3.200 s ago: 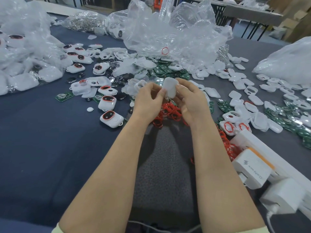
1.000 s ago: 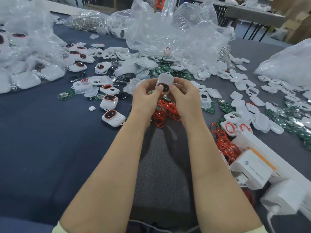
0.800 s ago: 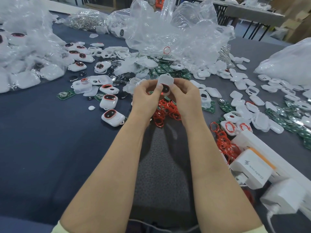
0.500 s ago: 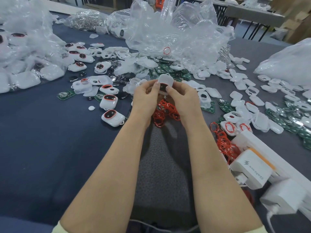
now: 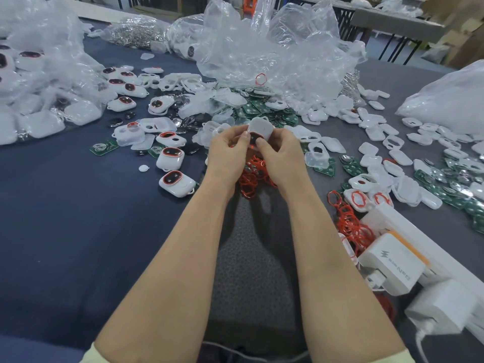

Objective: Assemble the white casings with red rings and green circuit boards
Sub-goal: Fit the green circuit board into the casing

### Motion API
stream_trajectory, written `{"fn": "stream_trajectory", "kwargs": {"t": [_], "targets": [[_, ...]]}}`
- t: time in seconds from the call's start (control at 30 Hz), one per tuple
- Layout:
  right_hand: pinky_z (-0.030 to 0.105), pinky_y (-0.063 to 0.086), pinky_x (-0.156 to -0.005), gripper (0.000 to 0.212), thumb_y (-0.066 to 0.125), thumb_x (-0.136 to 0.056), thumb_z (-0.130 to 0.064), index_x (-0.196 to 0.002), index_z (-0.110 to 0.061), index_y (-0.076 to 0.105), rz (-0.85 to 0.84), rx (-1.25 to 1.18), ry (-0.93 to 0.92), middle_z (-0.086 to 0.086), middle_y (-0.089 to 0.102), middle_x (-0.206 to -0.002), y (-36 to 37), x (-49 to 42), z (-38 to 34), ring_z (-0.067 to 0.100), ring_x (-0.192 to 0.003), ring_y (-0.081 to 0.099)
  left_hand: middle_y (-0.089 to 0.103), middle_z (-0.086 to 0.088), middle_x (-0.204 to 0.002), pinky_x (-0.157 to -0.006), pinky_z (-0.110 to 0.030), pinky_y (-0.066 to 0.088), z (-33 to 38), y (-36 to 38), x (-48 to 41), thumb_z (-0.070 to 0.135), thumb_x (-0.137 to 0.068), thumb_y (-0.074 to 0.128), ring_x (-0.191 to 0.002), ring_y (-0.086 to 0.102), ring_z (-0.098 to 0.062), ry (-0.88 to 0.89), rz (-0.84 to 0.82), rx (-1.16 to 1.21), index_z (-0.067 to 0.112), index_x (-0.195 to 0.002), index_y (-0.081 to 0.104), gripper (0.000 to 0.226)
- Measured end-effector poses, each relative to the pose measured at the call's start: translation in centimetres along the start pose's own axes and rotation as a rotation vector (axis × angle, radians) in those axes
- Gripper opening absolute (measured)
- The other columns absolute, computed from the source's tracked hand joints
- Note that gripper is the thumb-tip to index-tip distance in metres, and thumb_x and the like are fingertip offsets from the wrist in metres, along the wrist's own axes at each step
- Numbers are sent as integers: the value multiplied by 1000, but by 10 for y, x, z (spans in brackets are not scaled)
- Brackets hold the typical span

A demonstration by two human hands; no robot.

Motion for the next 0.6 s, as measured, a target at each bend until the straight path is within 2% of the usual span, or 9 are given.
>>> {"fn": "stream_trajectory", "kwargs": {"t": [0.23, 0.33, 0.5, 0.6], "targets": [[41, 52, -92, 20, 63, -90, -17, -108, -9, 59, -12, -164, 39, 13, 67, -106, -4, 2, -2, 24, -98, 65, 67, -13, -103, -90, -32, 51, 1, 0, -1, 5, -96, 52, -89, 61, -15, 61, 4, -113, 6, -113, 65, 21], [37, 50, -87, 17, 61, -91, -12, -105, -2, 61, 39, -113, 12, 12, 66, -99, -9, -1, -1, 19, -89, 61, 68, -10, -103, -90, -28, 51, 2, 3, 2, 4, -96, 52, -93, 62, -15, 79, -34, -163, 7, -112, 67, 22], [27, 43, -79, 19, 56, -94, -17, -104, -1, 62, 67, 35, -29, 4, 61, -92, -6, -2, 1, 15, -86, 55, 69, -14, -108, -97, -38, 51, 2, 1, 2, 6, -96, 53, -99, 64, -20, 43, -44, -141, 5, -111, 67, 21], [34, 49, -84, 19, 58, -93, -15, -103, 0, 63, 47, -48, 3, 11, 67, -96, -6, -1, 0, 20, -88, 61, 68, -16, -104, -98, -44, 50, 3, -1, 2, 8, -94, 57, -98, 63, -25, 30, 5, -87, 8, -101, 66, 12]]}}
Point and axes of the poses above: each hand's wrist, its own x-axis away from the middle knuckle, its own y-axis out of the palm, z = x × y, the point moved 3 cm from there along -x, towards the middle knuckle
